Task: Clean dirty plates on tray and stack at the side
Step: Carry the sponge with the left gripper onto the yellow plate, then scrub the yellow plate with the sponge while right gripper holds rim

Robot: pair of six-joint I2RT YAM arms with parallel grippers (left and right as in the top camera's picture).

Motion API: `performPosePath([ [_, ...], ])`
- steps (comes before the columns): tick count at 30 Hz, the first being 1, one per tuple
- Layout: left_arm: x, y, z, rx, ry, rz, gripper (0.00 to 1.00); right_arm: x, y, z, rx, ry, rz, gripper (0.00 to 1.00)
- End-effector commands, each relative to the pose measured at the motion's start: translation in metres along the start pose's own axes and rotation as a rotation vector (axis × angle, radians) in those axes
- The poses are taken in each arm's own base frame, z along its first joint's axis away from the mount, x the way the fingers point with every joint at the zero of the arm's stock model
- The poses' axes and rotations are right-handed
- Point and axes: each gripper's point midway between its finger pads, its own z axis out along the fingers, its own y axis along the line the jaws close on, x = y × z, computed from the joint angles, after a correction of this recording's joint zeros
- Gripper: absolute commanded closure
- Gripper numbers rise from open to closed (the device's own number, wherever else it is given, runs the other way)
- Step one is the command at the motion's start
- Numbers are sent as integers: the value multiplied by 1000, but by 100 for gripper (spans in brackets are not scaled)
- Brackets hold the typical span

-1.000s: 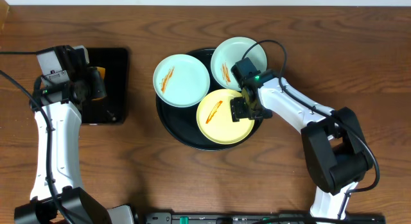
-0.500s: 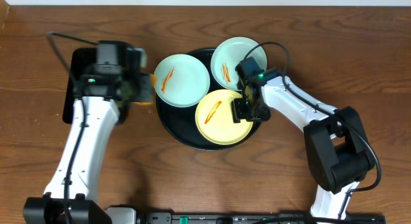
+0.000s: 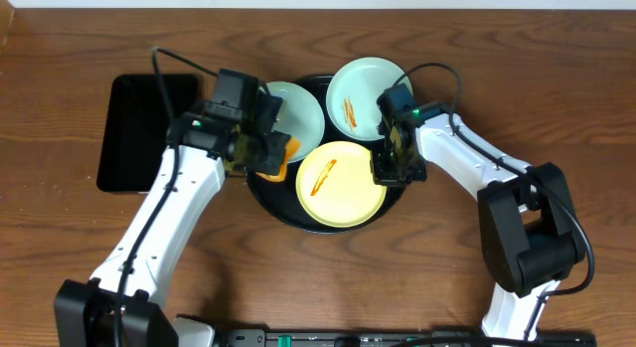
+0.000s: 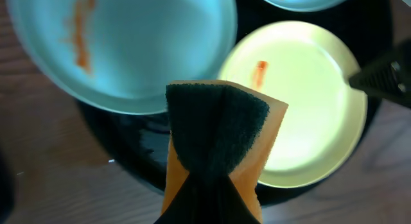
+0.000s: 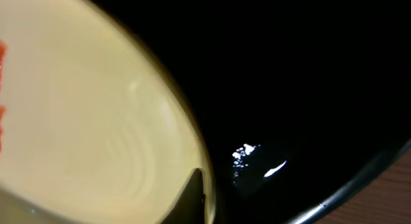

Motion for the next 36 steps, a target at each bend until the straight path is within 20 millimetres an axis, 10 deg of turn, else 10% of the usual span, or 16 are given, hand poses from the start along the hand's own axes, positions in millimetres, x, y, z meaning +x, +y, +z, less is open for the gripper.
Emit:
performPosePath([
  [1,-2,-18,4,60,12,77,93,0,-6,3,47,-9,-7,99],
  [21,2,-34,96,45,125,216,93,3,-8,3,64,-1,-24,99],
  [36,6,-39,121,27,149,20,93,4,-9,3,66,5,-22,99],
])
